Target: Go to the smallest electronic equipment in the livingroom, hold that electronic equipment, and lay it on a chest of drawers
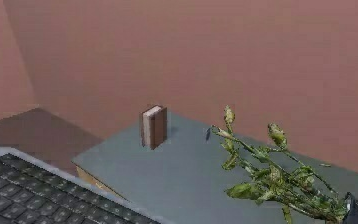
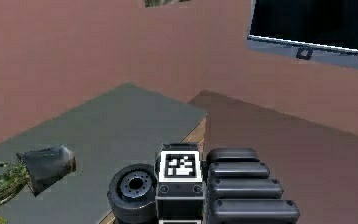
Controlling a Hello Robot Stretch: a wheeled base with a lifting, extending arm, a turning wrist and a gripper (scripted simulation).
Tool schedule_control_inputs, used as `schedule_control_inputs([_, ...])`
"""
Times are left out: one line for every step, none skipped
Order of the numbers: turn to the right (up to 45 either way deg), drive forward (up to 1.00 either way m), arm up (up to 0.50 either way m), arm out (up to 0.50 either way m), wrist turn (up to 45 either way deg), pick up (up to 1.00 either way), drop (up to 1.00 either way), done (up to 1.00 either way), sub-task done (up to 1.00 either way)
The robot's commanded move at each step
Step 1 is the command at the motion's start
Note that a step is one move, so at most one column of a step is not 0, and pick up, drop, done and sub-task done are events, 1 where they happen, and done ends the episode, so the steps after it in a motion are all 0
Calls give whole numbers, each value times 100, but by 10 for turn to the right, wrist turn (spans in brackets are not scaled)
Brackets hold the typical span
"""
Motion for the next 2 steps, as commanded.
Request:
schedule_control_inputs([60,0,0,0,0,0,0,0,0])
schedule_control_inputs([0,20,0,0,0,0,0,0,0])
